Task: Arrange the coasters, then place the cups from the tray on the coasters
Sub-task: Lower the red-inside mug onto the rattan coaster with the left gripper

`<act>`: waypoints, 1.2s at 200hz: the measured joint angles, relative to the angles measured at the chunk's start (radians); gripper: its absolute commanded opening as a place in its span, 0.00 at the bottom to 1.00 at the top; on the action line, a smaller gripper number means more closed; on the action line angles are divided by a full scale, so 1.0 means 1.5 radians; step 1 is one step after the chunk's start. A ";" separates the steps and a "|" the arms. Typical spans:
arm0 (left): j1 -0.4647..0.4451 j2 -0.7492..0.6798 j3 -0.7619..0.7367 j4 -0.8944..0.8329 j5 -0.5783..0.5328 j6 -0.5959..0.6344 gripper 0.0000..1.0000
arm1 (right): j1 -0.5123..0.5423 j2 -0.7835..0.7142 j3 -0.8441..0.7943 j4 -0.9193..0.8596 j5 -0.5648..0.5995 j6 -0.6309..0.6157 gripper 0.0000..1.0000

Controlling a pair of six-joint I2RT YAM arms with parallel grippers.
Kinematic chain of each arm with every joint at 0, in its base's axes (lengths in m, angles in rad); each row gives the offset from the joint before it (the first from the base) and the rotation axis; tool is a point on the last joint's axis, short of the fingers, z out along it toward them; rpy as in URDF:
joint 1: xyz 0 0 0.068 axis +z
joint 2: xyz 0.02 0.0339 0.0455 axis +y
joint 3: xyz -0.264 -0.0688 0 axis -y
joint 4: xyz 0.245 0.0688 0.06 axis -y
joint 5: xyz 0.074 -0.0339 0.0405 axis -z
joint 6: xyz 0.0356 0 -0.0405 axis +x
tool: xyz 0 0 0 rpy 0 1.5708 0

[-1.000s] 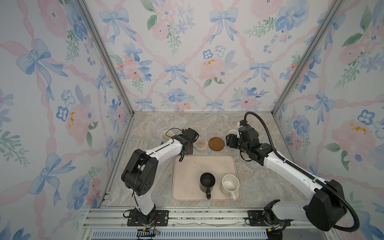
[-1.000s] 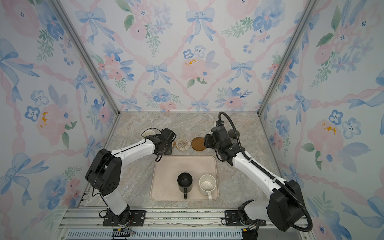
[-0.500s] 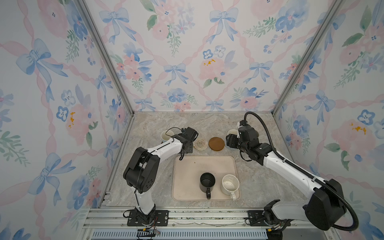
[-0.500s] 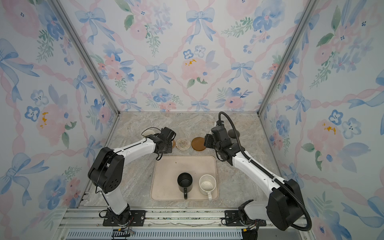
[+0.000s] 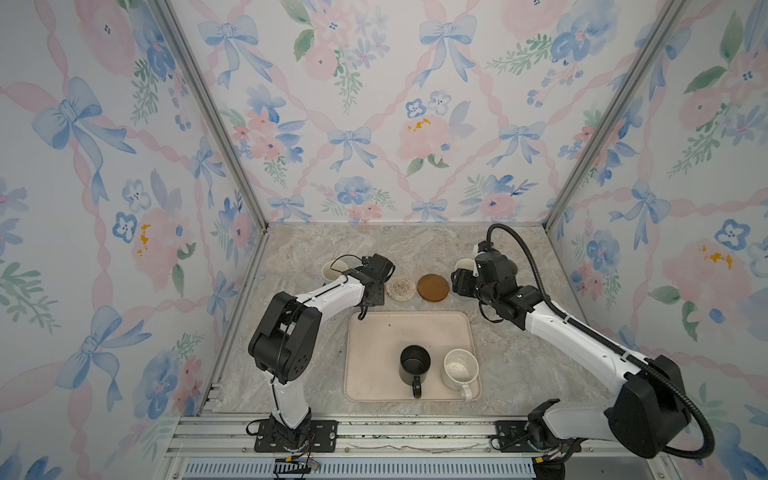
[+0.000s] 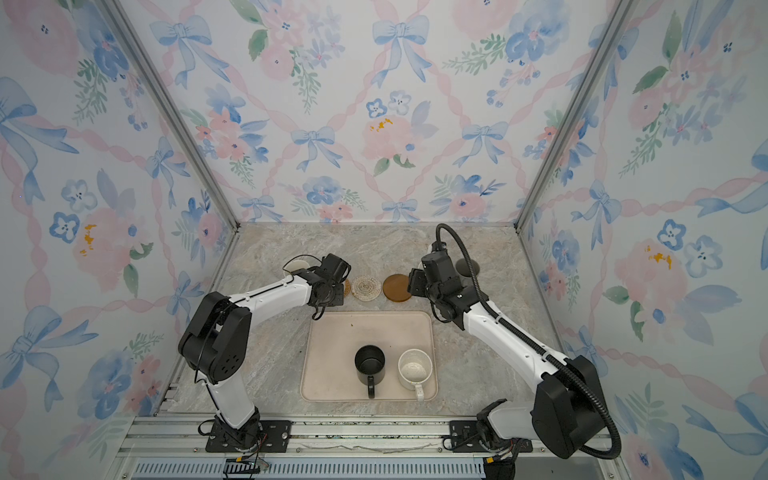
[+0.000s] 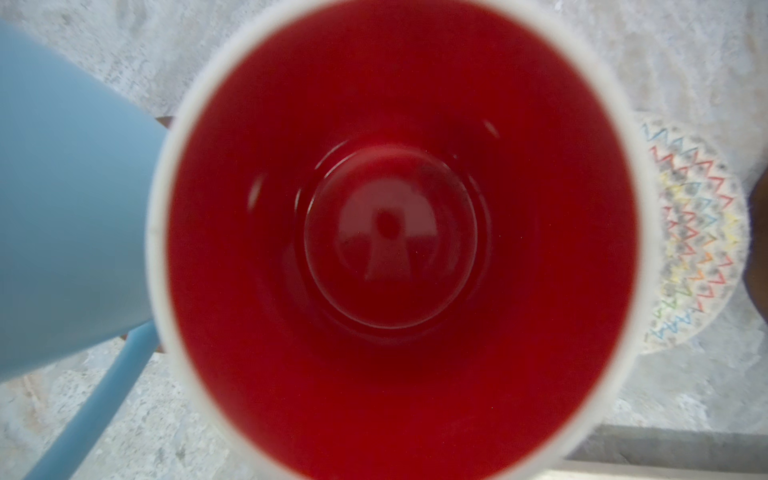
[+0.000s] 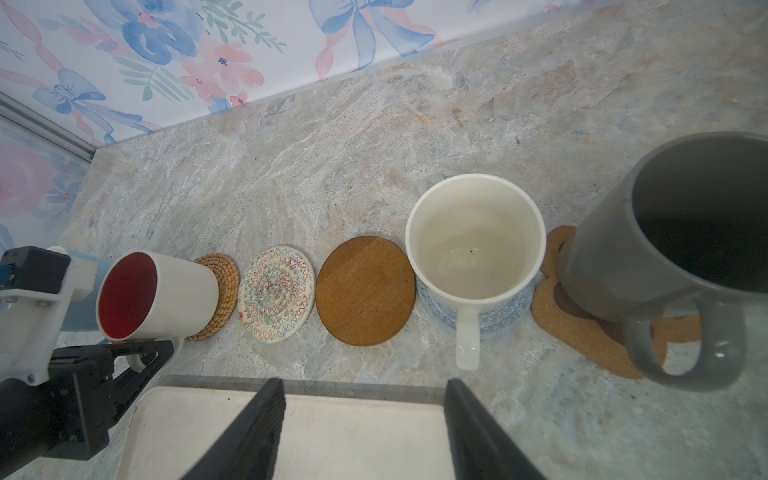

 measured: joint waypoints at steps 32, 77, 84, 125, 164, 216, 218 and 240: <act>0.003 0.005 0.003 0.006 0.005 0.000 0.00 | 0.000 0.000 0.000 0.000 0.000 0.000 0.64; 0.007 0.008 0.010 0.008 0.006 0.000 0.00 | 0.000 0.000 0.000 0.000 0.000 0.000 0.64; 0.007 0.008 0.012 0.009 0.007 0.000 0.00 | -0.001 0.000 0.000 0.000 0.000 0.000 0.64; 0.007 0.010 0.016 0.009 0.011 0.000 0.00 | -0.004 0.000 0.000 0.000 -0.003 -0.002 0.64; 0.007 0.020 0.018 0.012 0.010 0.000 0.00 | -0.004 0.000 0.000 0.000 -0.003 -0.007 0.64; 0.007 0.022 0.018 0.015 0.010 0.000 0.11 | -0.004 0.001 0.000 0.000 -0.003 -0.010 0.64; 0.007 0.022 0.018 0.015 0.010 0.000 0.12 | -0.004 0.001 0.000 0.000 -0.003 -0.010 0.64; 0.007 0.022 0.018 0.017 0.011 0.004 0.27 | -0.004 0.001 0.000 0.000 -0.005 -0.010 0.64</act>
